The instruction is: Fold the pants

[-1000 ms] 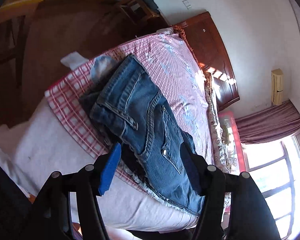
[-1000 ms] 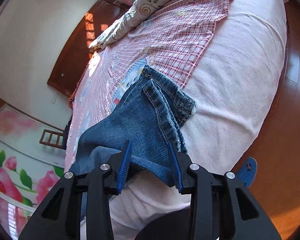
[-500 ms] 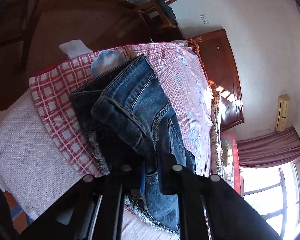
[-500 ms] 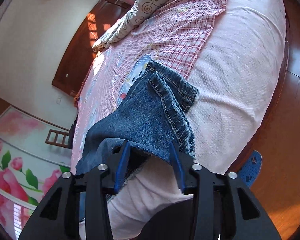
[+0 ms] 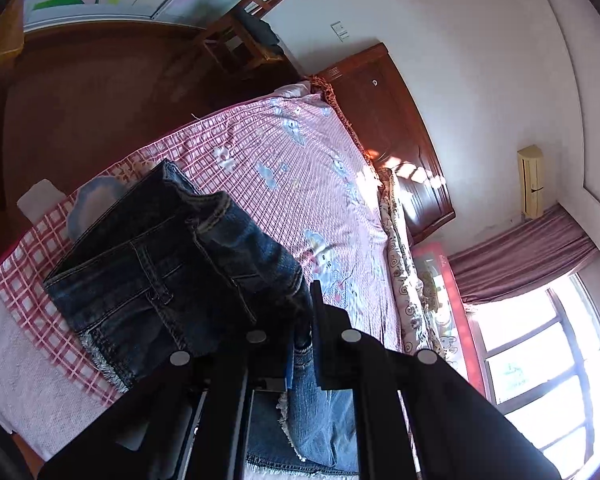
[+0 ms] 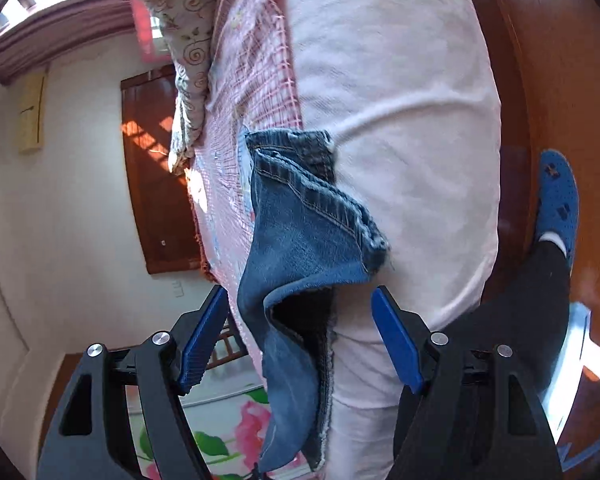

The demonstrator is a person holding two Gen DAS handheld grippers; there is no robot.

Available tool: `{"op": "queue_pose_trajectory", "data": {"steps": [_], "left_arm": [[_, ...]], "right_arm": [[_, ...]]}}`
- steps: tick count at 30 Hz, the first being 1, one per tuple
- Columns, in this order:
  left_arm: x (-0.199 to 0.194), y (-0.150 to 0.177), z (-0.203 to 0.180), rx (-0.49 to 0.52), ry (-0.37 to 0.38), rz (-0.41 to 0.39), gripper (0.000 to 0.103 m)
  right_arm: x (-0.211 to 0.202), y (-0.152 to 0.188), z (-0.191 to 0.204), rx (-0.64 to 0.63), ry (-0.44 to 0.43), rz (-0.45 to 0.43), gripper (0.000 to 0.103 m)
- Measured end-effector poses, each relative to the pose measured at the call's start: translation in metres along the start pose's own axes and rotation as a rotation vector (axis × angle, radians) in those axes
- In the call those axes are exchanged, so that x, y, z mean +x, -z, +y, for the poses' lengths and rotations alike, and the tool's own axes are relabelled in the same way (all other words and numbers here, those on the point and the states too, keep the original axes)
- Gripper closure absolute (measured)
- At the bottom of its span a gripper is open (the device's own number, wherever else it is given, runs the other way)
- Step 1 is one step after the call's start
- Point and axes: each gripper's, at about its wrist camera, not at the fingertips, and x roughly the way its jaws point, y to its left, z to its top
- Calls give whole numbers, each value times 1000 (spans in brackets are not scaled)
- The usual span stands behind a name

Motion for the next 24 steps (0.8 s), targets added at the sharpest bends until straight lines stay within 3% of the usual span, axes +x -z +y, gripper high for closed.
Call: {"op": "queue_pose_trajectory", "data": {"steps": [3,4,6,8,11,12,13,16,19,24], "left_arm": [[0,3,5,-13,-3,6,97],[0,3,7,-16,-5,10,97],[0,2,7,-15,-4,16,97],[0,0,6,-5,-6,19,97],[1,-2,4,0,-5,26,97],[1,-3,5,2,-8,28,97],[3,-5,4,2,-6,31,97],[6,-10,0,30,-4,38,97],[12,-19,-6,61,40,49,97],[3,-34,-20,154,107,-58,97]], "right_arm": [[4,6,-6,15,6,-10,37],[6,4,-7,24,16,-25,48],[10,-1,-9,45,0,-55,61],[16,-7,-11,54,45,-62,61],[24,-12,-28,184,-7,-68,63],[24,-14,-27,161,2,-92,79],[24,-14,-22,130,5,-99,87],[25,-14,10,-39,37,-91,97],[33,-24,58,-178,9,-86,98],[40,-17,189,-521,-290,-98,99]]}}
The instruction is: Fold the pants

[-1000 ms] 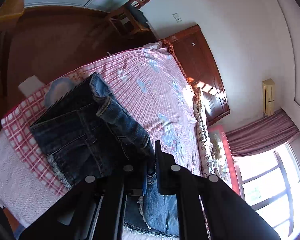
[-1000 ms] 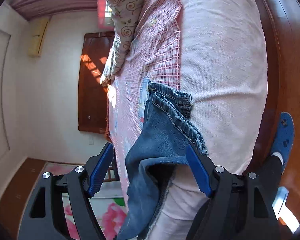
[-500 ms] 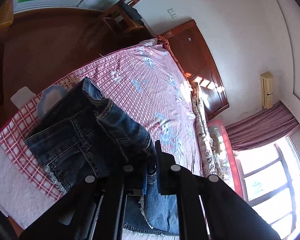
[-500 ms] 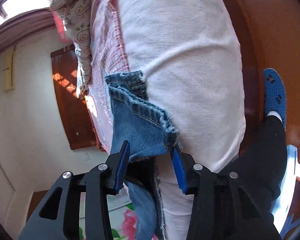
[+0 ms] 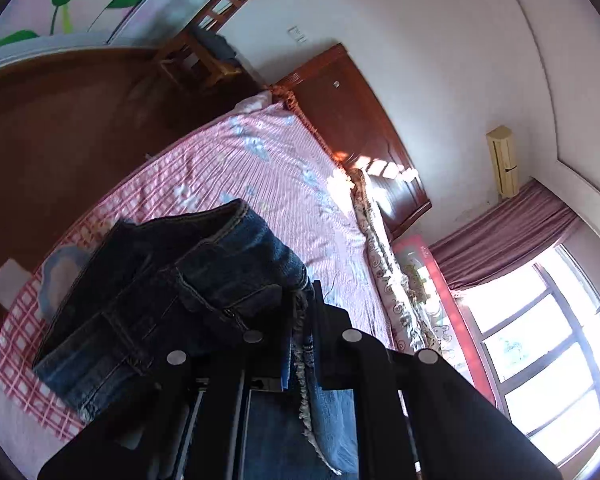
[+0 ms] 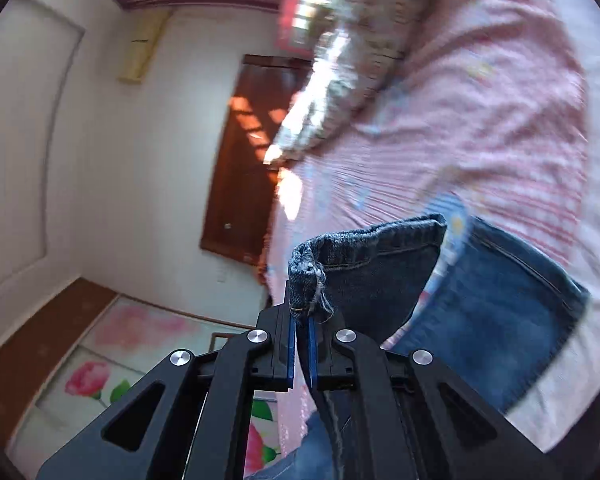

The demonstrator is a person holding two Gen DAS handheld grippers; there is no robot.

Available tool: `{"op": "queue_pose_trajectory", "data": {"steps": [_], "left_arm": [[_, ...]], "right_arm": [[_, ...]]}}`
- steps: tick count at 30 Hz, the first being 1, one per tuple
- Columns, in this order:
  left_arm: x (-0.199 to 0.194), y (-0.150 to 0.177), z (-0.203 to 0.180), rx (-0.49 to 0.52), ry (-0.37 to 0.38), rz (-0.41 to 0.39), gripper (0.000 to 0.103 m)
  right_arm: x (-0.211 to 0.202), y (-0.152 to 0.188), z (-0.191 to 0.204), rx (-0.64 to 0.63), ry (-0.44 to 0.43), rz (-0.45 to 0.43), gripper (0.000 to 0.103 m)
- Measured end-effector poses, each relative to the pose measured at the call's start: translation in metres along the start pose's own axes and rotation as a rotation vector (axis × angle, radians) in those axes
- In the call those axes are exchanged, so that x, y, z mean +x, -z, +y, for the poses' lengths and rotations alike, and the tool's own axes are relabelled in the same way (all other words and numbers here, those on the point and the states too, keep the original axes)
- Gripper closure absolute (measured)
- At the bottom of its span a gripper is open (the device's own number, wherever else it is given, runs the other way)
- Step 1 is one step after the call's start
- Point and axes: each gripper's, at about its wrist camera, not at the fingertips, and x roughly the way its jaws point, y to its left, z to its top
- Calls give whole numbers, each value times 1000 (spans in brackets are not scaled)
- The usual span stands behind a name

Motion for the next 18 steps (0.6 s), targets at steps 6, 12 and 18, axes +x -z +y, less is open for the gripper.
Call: {"op": "queue_pose_trajectory", "data": {"steps": [6,12,18], "left_arm": [[-15,14,32,32,-61,-10,97],[-17,44,72,34,-179,96,96],[-16,41,72,35,-174,87,95]], "right_arm": [[-13,5,-41,1,141,10,99],[-45,49,-167,183,387,30,100],[-40,48,-157,165,371,38,100]]}}
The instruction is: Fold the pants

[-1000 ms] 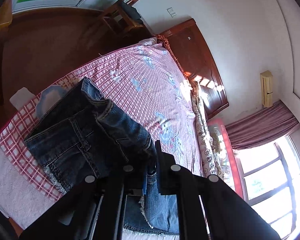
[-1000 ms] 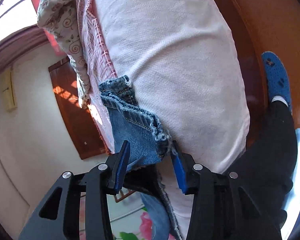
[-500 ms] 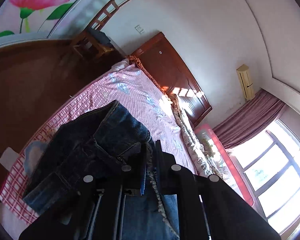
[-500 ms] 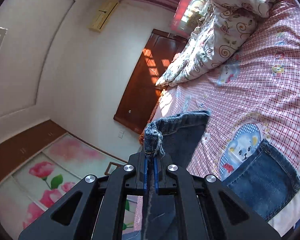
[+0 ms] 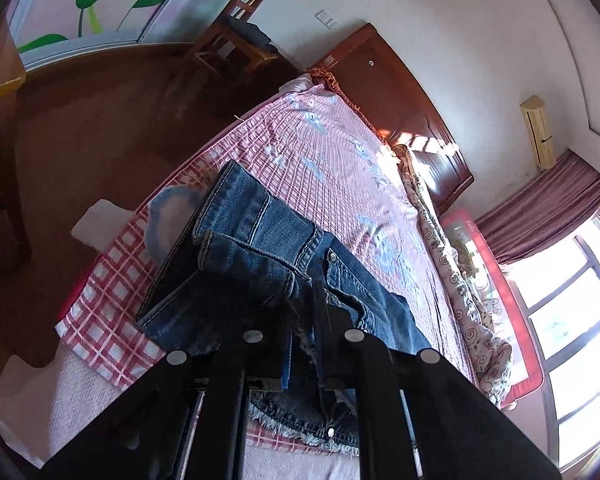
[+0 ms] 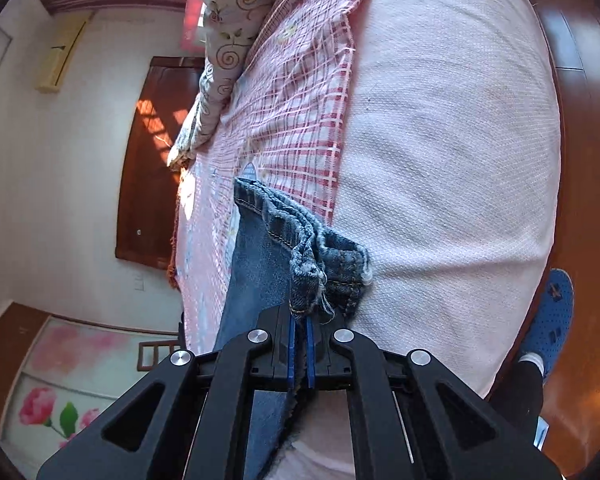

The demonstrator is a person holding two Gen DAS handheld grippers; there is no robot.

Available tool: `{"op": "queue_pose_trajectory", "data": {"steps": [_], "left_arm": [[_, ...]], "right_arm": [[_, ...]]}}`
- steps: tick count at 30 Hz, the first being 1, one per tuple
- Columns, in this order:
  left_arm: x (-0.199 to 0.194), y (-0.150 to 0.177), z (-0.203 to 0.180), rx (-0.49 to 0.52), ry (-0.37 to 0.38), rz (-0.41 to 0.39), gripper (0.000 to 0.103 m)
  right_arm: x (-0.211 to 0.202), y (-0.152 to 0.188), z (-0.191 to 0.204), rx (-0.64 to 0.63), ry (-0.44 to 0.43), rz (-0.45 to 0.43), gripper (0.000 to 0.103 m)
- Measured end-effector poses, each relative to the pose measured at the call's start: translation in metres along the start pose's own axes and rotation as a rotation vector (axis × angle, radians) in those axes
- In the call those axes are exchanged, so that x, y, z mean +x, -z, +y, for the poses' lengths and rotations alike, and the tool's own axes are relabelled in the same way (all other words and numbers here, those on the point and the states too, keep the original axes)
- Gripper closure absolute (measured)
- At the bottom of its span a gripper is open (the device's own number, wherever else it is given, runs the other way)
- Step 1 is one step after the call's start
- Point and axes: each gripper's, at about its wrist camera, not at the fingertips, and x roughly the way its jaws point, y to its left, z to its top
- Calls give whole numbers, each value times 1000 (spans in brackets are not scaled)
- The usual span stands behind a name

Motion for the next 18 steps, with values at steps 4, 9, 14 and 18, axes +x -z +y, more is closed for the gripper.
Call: {"op": "queue_pose_trajectory", "data": {"steps": [4,9,14,18], "left_arm": [[3,5,6,8,-21,6,95],[-4,21,12,1,-57,6,94],[-11,29,16,5,-78,-3,94],[-3,27,20,27,-118,7,94]], "right_arm": [[-5,1,7,-56,25,22,100],[-1,5,-6,-45,70,27,100],[-1,5,-4,-54,88,39,100],[6,0,1,-46,94,53,100]]}}
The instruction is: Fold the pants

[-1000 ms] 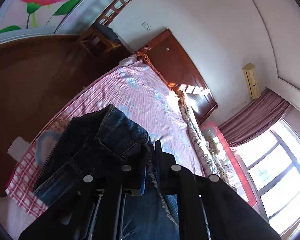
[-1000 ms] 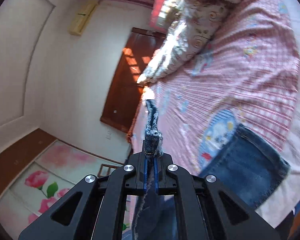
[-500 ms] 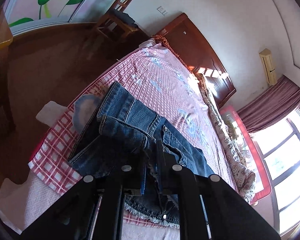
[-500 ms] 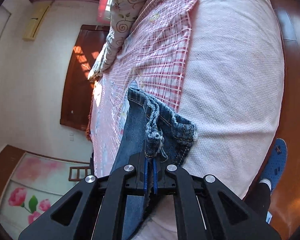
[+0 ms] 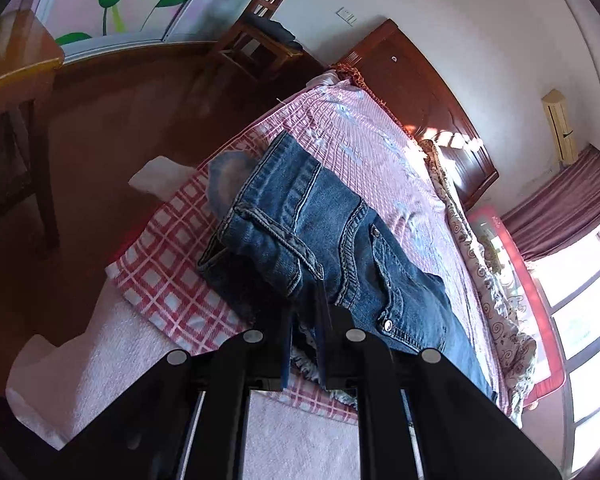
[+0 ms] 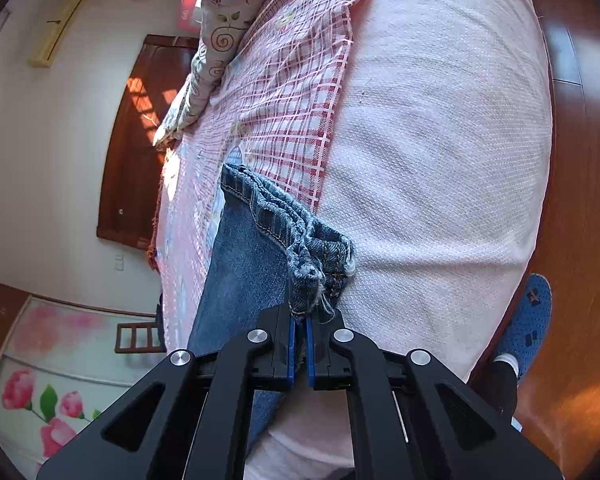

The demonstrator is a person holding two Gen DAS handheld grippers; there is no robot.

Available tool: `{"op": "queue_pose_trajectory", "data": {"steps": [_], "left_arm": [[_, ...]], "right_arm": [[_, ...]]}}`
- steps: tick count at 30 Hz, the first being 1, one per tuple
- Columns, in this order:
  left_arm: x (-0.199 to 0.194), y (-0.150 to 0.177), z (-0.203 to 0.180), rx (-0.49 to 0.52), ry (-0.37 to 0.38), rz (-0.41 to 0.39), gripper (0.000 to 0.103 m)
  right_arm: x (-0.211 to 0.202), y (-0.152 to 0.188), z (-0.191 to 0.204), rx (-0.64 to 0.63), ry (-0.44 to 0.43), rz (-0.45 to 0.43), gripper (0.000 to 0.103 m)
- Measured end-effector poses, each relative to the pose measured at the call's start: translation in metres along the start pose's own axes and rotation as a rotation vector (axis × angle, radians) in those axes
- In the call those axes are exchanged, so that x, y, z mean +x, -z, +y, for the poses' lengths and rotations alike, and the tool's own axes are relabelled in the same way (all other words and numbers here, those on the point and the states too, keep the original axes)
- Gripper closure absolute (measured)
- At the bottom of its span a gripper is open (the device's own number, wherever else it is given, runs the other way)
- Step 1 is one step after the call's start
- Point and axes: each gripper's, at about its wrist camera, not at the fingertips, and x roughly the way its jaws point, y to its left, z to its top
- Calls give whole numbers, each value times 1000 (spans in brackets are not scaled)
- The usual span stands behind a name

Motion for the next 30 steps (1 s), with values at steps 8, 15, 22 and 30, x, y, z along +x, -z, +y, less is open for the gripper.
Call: {"op": "queue_pose_trajectory", "data": {"steps": [8,15,22,30], "left_arm": [[-19,-9,-12,27,29,-26,94],[-5,12,18,-53,-37,12,94],[-19,13,-10,108,-279,10,68],[-26,43,-135,494,29,0,43]], "right_arm": [[0,-2,4,-13,29,13,100],[4,-7,18,-75,87,44,100],[-24,-5,27,-76,219,39,63],[1,49,116,-267,-55,95,58]]}}
